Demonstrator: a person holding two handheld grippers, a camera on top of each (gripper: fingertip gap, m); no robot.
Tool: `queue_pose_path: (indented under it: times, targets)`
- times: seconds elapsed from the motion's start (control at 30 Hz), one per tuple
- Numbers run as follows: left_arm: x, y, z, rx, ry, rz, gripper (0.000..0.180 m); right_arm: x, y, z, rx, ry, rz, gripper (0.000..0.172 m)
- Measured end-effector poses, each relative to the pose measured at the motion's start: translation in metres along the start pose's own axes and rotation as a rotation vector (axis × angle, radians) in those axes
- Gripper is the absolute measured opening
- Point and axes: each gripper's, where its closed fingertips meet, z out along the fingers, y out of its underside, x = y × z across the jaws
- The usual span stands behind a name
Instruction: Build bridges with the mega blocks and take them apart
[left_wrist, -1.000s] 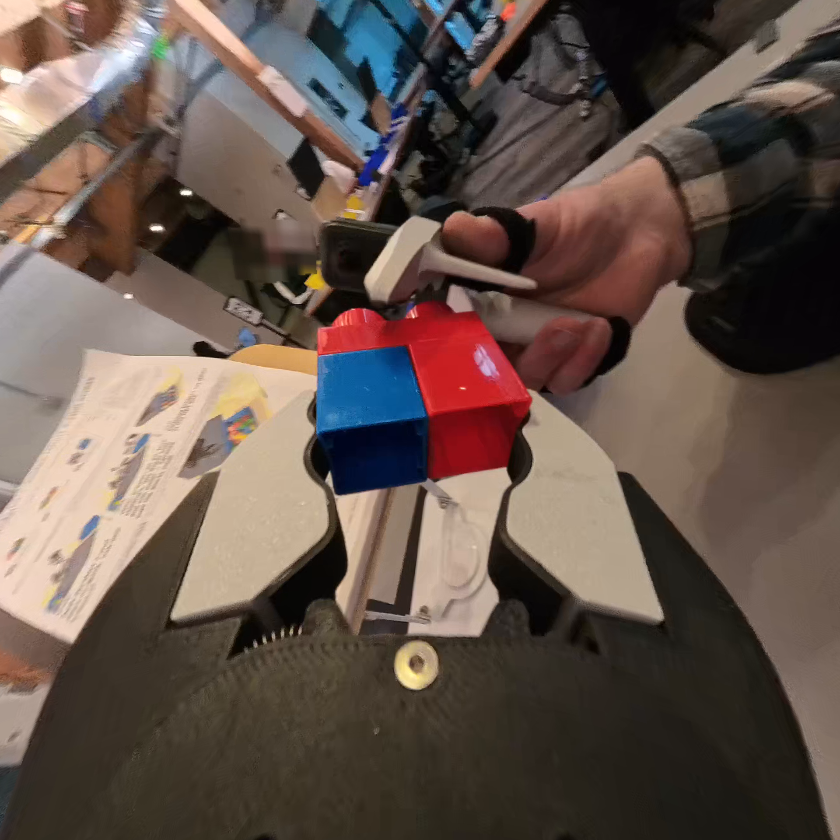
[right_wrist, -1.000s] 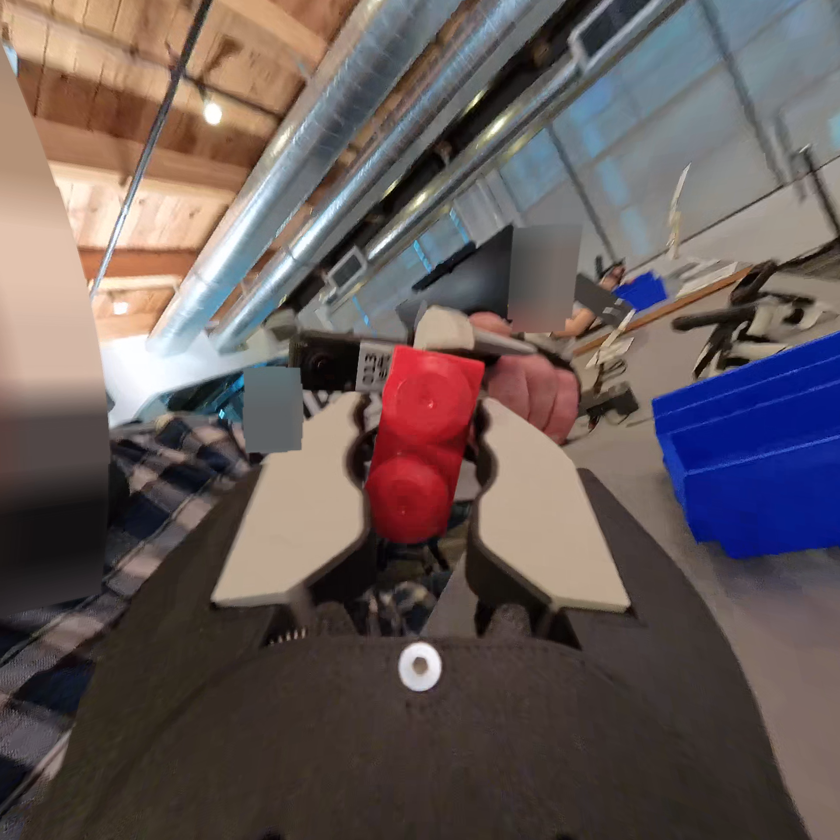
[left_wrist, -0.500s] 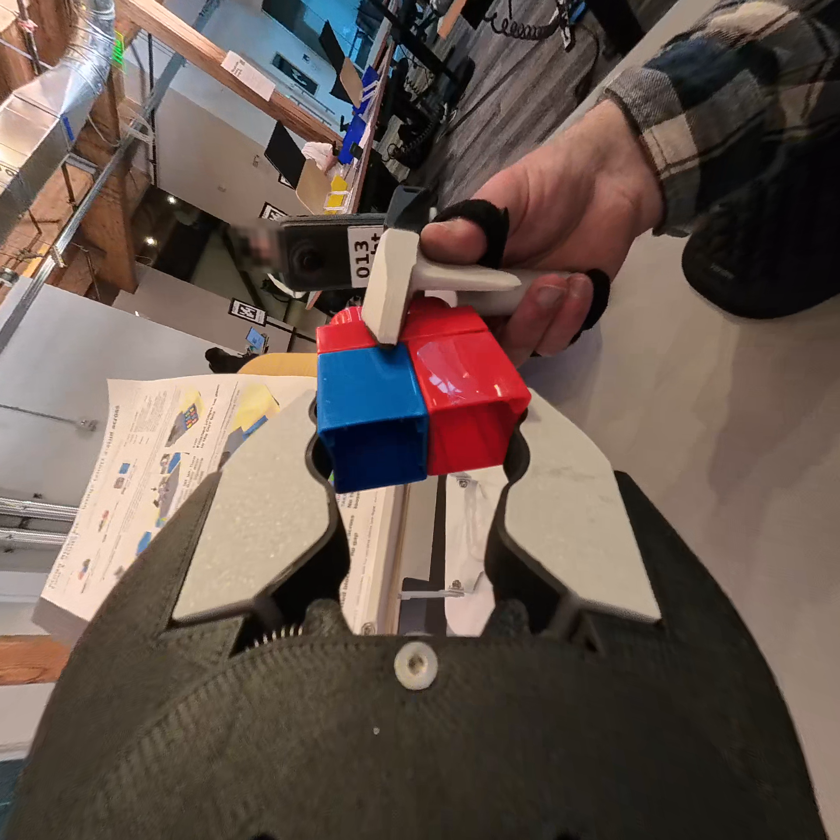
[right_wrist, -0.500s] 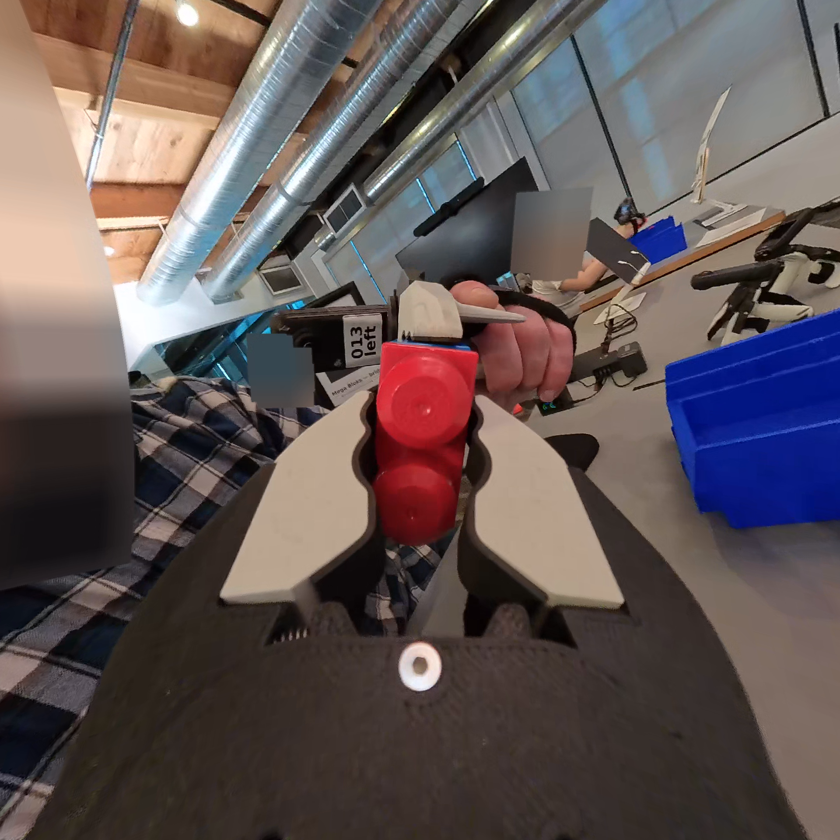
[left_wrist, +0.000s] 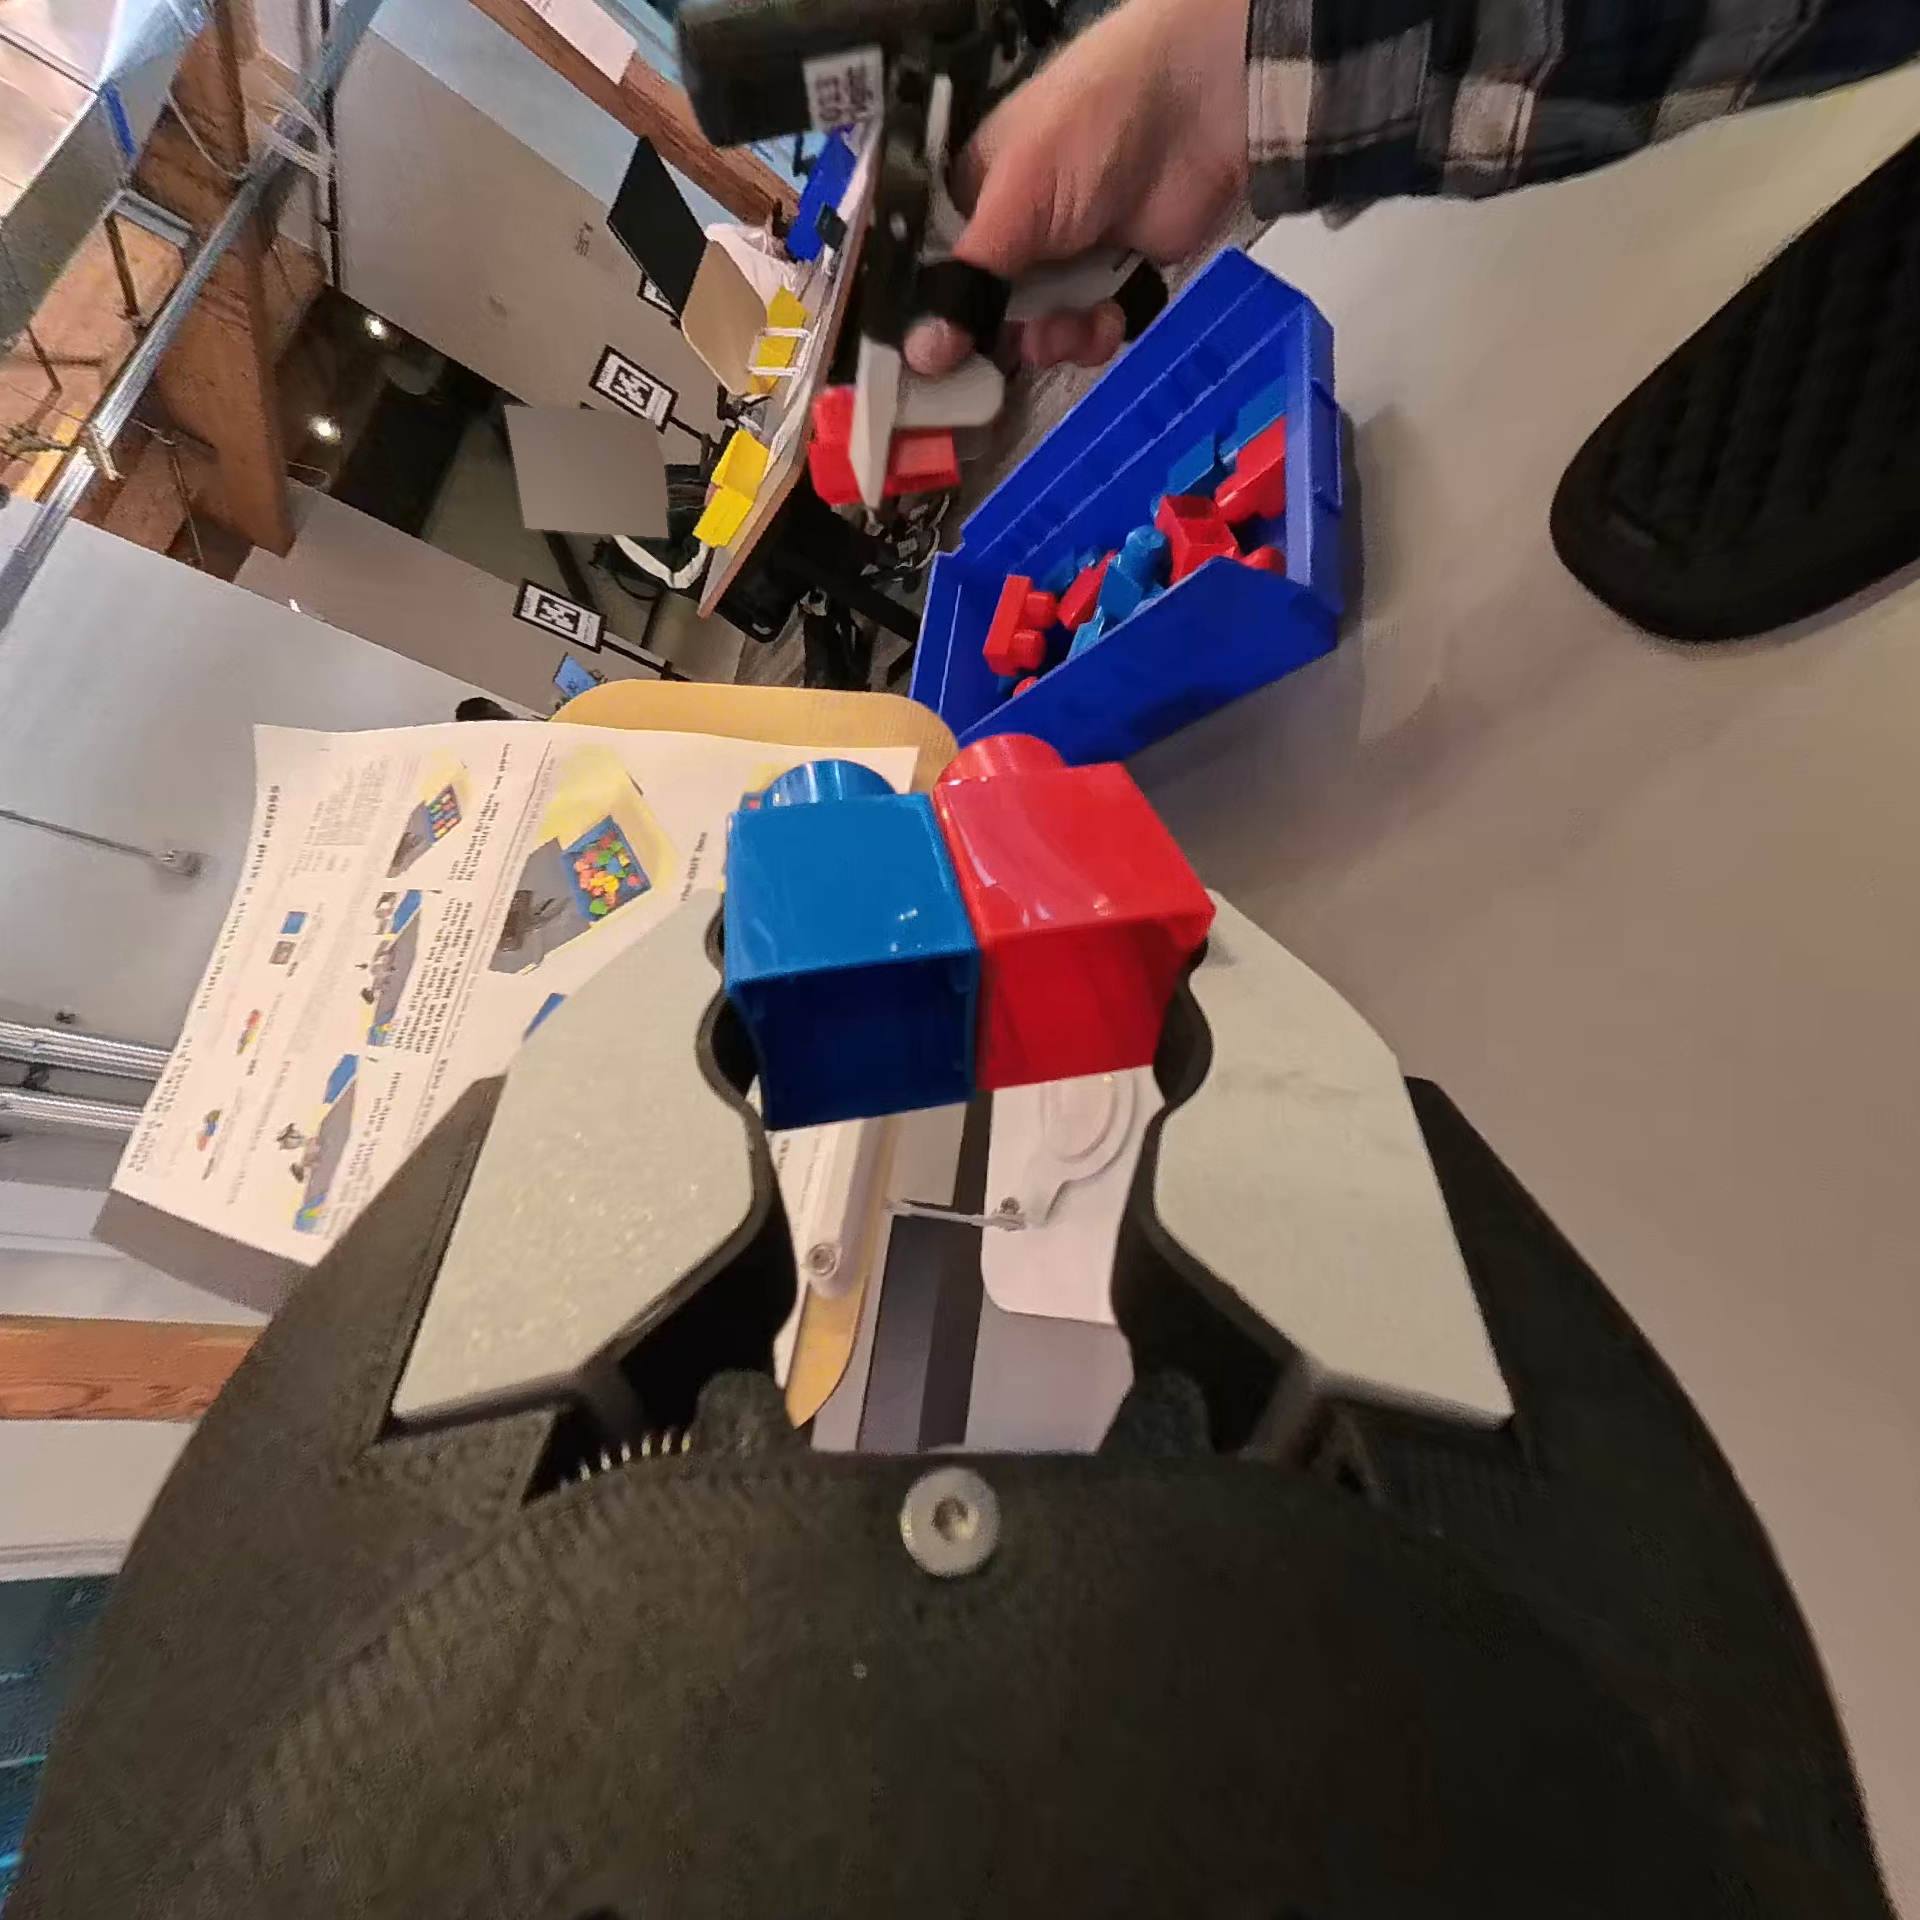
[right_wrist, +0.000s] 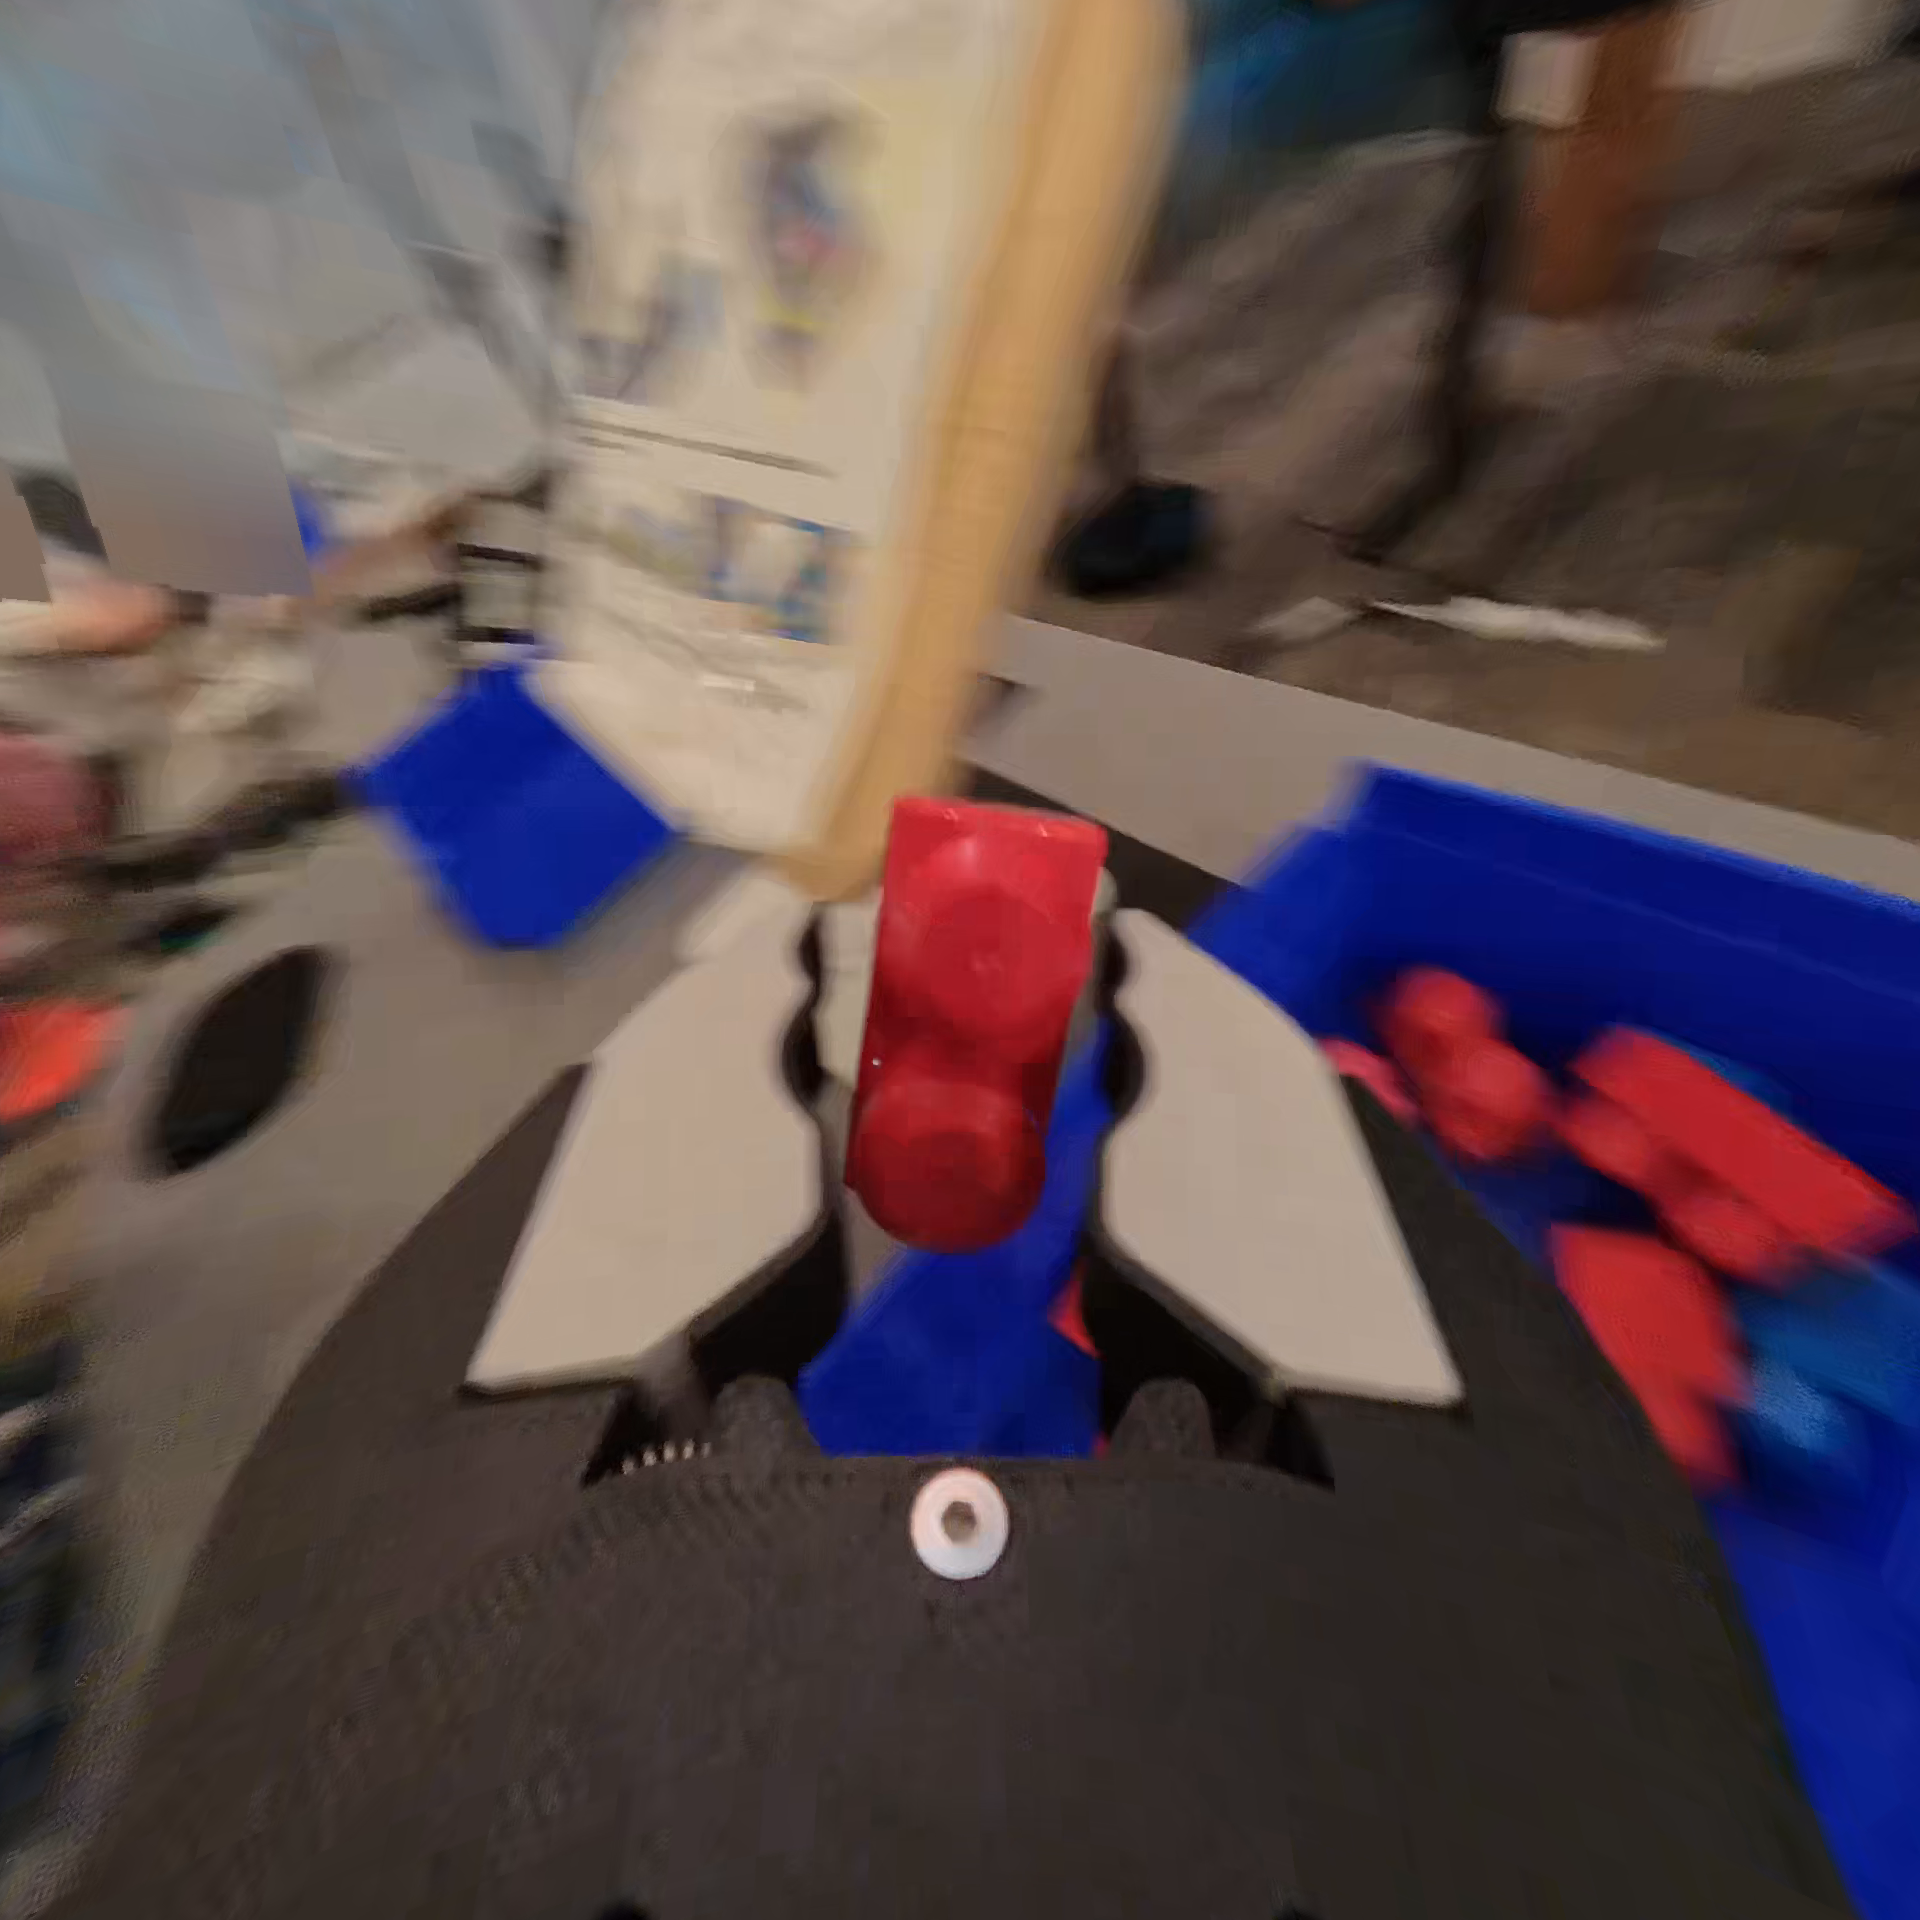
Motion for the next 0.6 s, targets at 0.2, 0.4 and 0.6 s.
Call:
queue_pose_path:
  times: [0.2, 0.4, 0.6]
  targets:
    - [0.007, -0.001, 0.011, 0.026, 0.017, -0.037, 0.076, 0.040, -0.003, -0.023, 0.000, 0.238, -0.049, 0.091]
    - [0.008, -0.013, 0.023, 0.093, 0.036, -0.037, 0.076, -0.156, -0.002, 0.016, -0.039, -0.469, -0.230, 0.074]
    - [0.012, -0.034, 0.030, 0.125, 0.063, 0.036, 0.076, -0.284, 0.043, 0.036, -0.184, -1.030, -0.089, 0.079]
